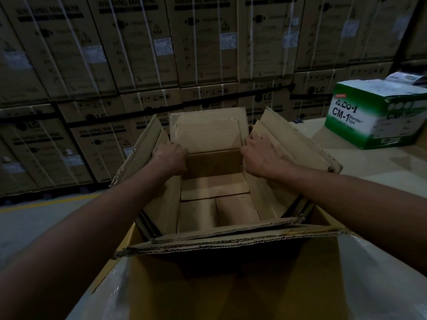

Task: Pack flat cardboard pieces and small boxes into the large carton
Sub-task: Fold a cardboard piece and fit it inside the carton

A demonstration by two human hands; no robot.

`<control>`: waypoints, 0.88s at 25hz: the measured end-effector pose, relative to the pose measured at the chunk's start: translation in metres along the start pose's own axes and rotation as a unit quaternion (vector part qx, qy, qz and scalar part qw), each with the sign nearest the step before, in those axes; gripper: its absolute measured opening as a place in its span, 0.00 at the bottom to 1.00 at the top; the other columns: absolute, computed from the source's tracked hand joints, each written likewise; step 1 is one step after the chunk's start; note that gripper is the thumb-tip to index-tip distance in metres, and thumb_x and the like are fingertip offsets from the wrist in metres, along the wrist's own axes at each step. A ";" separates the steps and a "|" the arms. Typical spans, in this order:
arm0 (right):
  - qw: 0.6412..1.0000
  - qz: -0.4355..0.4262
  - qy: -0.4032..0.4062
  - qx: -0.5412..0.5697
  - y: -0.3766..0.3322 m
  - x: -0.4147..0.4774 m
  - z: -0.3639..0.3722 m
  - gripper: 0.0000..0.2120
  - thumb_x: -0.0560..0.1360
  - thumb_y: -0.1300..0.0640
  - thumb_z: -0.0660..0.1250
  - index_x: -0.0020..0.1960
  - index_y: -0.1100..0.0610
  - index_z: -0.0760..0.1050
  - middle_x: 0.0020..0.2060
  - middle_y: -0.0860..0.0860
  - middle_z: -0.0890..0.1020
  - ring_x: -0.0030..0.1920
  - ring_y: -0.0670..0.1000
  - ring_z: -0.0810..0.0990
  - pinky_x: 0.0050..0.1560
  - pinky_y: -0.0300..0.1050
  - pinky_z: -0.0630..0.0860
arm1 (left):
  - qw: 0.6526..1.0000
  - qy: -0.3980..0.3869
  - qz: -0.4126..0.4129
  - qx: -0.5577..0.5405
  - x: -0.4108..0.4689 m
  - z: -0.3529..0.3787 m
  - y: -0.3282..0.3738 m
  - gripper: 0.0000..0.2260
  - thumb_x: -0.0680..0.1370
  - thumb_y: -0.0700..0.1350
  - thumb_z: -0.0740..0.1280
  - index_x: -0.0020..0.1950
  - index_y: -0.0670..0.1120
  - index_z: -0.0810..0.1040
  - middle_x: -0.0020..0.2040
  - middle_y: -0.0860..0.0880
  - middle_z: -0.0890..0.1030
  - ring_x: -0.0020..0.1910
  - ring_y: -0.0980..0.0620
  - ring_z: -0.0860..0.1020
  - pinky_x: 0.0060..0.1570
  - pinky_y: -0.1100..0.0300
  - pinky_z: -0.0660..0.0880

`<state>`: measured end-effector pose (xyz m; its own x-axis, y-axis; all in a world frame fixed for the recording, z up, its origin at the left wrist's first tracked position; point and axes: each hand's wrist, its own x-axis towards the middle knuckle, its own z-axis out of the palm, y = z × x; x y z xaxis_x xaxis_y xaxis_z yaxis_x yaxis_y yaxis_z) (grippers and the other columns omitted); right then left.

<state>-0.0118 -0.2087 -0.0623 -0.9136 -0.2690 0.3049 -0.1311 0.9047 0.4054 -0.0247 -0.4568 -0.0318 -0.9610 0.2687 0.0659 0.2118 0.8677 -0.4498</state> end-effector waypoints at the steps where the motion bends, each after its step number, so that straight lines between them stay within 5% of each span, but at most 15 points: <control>1: 1.000 -0.001 0.003 0.009 -0.002 -0.001 -0.003 0.08 0.75 0.51 0.66 0.52 0.52 0.79 0.52 0.53 0.77 0.55 0.54 0.71 0.51 0.52 0.68 | 1.000 -0.002 0.000 -0.021 -0.003 -0.003 0.004 0.14 0.79 0.53 0.68 0.61 0.48 0.77 0.52 0.49 0.78 0.52 0.48 0.77 0.53 0.51 0.79; 5: 0.999 -0.008 -0.021 0.027 -0.006 -0.007 -0.016 0.07 0.76 0.50 0.66 0.51 0.52 0.77 0.49 0.52 0.77 0.49 0.52 0.67 0.51 0.52 0.67 | 0.989 -0.024 -0.002 -0.149 -0.012 -0.010 0.022 0.20 0.77 0.59 0.69 0.63 0.49 0.75 0.49 0.51 0.75 0.50 0.49 0.76 0.49 0.53 0.75; 8: 0.997 0.009 -0.040 0.071 -0.007 -0.012 -0.028 0.08 0.77 0.49 0.65 0.53 0.51 0.77 0.53 0.52 0.77 0.53 0.53 0.71 0.56 0.55 0.69 | 0.986 0.025 0.021 -0.161 -0.022 -0.019 0.030 0.18 0.78 0.59 0.69 0.62 0.49 0.76 0.50 0.50 0.78 0.48 0.51 0.77 0.40 0.57 0.72; 12: 0.987 0.011 -0.047 0.151 0.003 -0.030 -0.043 0.15 0.76 0.44 0.68 0.60 0.48 0.78 0.56 0.50 0.79 0.58 0.54 0.75 0.59 0.54 0.71 | 0.981 0.066 0.039 -0.179 -0.042 -0.033 0.036 0.19 0.78 0.60 0.67 0.64 0.51 0.75 0.54 0.50 0.79 0.51 0.51 0.78 0.41 0.56 0.75; 17: 0.971 0.043 0.011 0.236 0.018 -0.065 -0.069 0.20 0.76 0.40 0.70 0.65 0.45 0.76 0.57 0.46 0.81 0.58 0.49 0.77 0.53 0.50 0.76 | 0.974 0.126 0.042 -0.181 -0.086 -0.066 0.049 0.20 0.78 0.61 0.67 0.66 0.51 0.75 0.54 0.51 0.81 0.49 0.52 0.79 0.38 0.58 0.75; 22: 0.943 0.057 0.080 0.319 0.052 -0.135 -0.086 0.17 0.77 0.39 0.68 0.64 0.43 0.78 0.55 0.42 0.82 0.55 0.45 0.78 0.54 0.48 0.77 | 0.931 0.214 0.021 -0.296 -0.146 -0.094 0.093 0.17 0.79 0.60 0.66 0.64 0.54 0.76 0.56 0.54 0.81 0.50 0.54 0.79 0.44 0.54 0.80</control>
<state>0.1375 -0.1541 -0.0083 -0.8729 -0.1588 0.4614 -0.2875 0.9314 -0.2233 0.1522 -0.3765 0.0006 -0.8171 0.3403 0.4653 0.4312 0.8965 0.1015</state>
